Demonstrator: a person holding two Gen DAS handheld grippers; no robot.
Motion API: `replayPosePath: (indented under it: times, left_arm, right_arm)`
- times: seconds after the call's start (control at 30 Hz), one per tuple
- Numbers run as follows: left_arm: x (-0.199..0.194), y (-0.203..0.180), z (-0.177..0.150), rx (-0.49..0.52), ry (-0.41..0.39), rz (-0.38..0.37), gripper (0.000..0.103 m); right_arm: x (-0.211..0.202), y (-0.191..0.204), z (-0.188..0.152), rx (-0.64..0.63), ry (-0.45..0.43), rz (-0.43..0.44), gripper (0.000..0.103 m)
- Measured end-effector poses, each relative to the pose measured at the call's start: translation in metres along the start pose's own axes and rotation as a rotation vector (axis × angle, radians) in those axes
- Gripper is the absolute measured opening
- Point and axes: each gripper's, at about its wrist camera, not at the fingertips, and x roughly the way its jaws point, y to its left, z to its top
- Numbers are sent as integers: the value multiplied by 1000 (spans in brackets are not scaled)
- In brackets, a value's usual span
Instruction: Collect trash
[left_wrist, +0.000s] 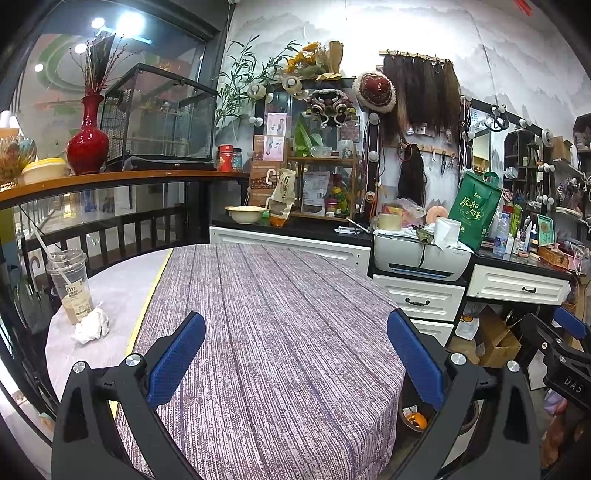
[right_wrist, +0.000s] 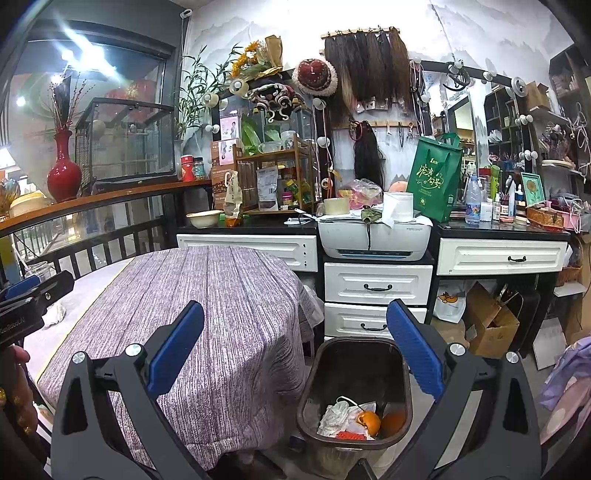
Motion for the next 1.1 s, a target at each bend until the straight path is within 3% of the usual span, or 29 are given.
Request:
replayPosePath:
  times: [1.1]
  left_arm:
    - [-2,-2,-1,2,5,-7,98]
  right_arm:
    - [1,0,-3,3,-2,-9,97]
